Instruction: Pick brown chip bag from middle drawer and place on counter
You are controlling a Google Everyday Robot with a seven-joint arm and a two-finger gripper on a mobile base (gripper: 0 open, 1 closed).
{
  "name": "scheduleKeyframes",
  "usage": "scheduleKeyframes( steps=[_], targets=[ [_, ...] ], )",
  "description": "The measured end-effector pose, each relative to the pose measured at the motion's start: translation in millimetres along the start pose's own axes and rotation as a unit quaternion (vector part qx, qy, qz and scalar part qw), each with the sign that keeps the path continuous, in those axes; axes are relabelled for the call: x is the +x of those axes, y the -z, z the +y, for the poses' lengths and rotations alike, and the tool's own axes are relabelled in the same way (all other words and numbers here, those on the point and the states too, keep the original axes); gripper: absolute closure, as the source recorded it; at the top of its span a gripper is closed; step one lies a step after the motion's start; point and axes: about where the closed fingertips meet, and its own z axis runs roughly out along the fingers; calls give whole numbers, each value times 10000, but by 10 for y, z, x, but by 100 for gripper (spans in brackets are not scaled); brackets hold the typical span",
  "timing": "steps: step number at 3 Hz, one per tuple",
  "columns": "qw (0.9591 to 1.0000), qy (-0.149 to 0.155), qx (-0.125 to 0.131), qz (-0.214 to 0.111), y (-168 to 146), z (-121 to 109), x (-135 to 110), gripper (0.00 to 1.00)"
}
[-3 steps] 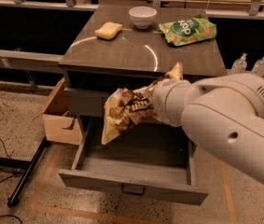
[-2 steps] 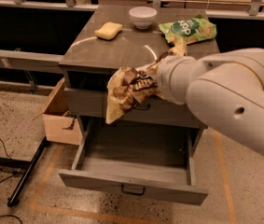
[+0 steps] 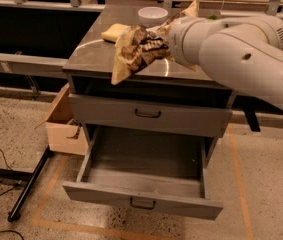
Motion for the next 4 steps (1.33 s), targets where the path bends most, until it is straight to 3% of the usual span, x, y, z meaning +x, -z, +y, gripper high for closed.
scheduleKeyframes(
  steps=[1, 2, 3, 4],
  targets=[
    [9993, -246, 288, 16, -404, -270, 268, 100],
    [9986, -408, 330, -87, -885, -392, 426, 100],
    [9982, -550, 203, -130, -1388, -357, 589, 100],
    [9978, -639, -20, -200, -1865, -203, 690, 83]
  ],
)
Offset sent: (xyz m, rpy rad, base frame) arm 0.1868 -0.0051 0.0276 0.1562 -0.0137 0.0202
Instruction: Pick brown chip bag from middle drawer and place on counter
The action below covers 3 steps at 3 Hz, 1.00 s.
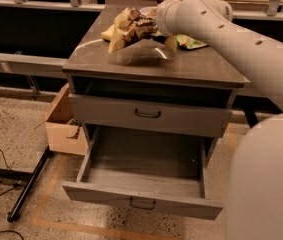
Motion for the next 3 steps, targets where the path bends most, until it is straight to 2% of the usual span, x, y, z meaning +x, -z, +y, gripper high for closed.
scheduleKeyframes(
  steps=[2, 3],
  targets=[
    [9992, -110, -388, -21, -733, 566, -55, 36],
    [9985, -107, -526, 44, -774, 690, -17, 13]
  ],
)
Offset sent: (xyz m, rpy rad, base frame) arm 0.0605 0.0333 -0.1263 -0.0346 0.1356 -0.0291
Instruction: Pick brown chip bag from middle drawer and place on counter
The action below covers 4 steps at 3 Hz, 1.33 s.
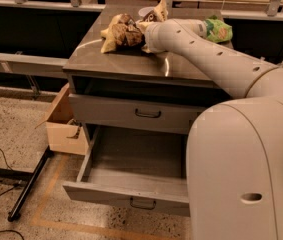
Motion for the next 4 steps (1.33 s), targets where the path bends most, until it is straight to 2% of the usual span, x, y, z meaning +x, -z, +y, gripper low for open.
scheduleKeyframes(
  steps=[1, 3, 4],
  targets=[
    [9999, 18, 13, 115, 119, -20, 75, 13],
    [9999, 23, 17, 125, 136, -32, 82, 60],
    [9997, 70, 94, 227, 358, -78, 121, 63]
  ],
)
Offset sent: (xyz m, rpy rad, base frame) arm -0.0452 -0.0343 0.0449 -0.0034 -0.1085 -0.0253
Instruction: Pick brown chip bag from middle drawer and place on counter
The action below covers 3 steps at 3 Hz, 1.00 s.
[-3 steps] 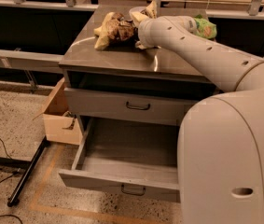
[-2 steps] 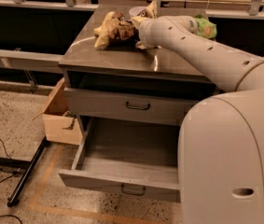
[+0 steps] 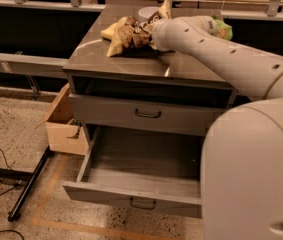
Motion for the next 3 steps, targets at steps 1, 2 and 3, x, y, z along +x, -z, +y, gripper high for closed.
scheduleKeyframes(
  steps=[1, 2, 3],
  targets=[
    [9986, 132, 356, 364, 770, -284, 212, 39],
    [9960, 242, 558, 650, 1496, -455, 364, 16],
    [9950, 367, 624, 687, 1908, -554, 330, 0]
  ],
)
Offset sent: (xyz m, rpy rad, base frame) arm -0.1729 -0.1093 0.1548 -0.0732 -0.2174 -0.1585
